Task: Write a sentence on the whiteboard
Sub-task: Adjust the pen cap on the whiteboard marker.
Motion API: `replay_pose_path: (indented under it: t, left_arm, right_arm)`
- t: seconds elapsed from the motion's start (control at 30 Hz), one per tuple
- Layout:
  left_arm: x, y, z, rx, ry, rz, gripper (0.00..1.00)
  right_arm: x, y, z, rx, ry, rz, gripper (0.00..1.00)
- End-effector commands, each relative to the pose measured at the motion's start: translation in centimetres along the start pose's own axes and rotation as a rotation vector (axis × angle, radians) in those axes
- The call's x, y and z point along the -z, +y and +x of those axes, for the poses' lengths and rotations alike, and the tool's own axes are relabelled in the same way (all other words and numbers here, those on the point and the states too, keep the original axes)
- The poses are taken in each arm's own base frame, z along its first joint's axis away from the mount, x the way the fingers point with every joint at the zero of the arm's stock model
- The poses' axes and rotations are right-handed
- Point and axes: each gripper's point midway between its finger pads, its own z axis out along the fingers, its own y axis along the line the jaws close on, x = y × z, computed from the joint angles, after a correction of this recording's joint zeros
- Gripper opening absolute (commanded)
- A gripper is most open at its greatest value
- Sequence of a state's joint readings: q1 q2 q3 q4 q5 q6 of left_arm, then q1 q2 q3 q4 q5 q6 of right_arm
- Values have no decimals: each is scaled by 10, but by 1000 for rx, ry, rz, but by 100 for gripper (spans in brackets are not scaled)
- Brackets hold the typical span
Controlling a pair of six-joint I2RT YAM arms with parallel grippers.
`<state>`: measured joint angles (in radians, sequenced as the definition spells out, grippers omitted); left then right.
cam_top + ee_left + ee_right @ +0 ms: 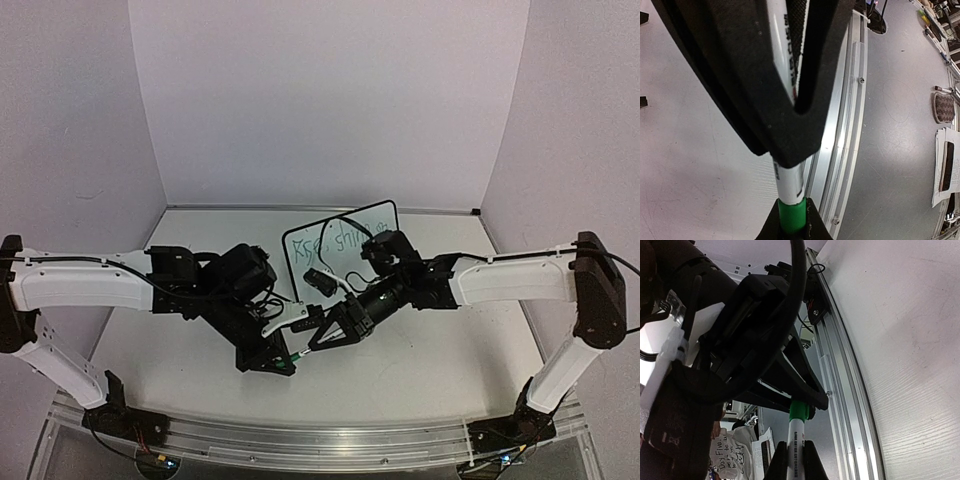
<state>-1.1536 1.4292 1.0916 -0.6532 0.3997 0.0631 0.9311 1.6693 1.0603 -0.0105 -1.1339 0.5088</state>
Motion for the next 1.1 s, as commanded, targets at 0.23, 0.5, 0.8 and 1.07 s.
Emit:
replay_pose_path:
  t: [0.23,0.5,0.8,1.07]
  left_arm:
    - [72,-25,-125,-220,-522,82,0]
    - [71,-28,-125,-213,-510,130,0]
    - [50,24,-74,-62,-341,-123,27]
    - [88,72,-32,171,-415,-339,69]
  right_arm:
    - [-34,48,26,130,137,-161,0]
    - [-38,56,29,155,153,-178,0]
    - [10,-11,-16,53,-118,123,0]
    - [52,-67,-30,-31,-261,374,0]
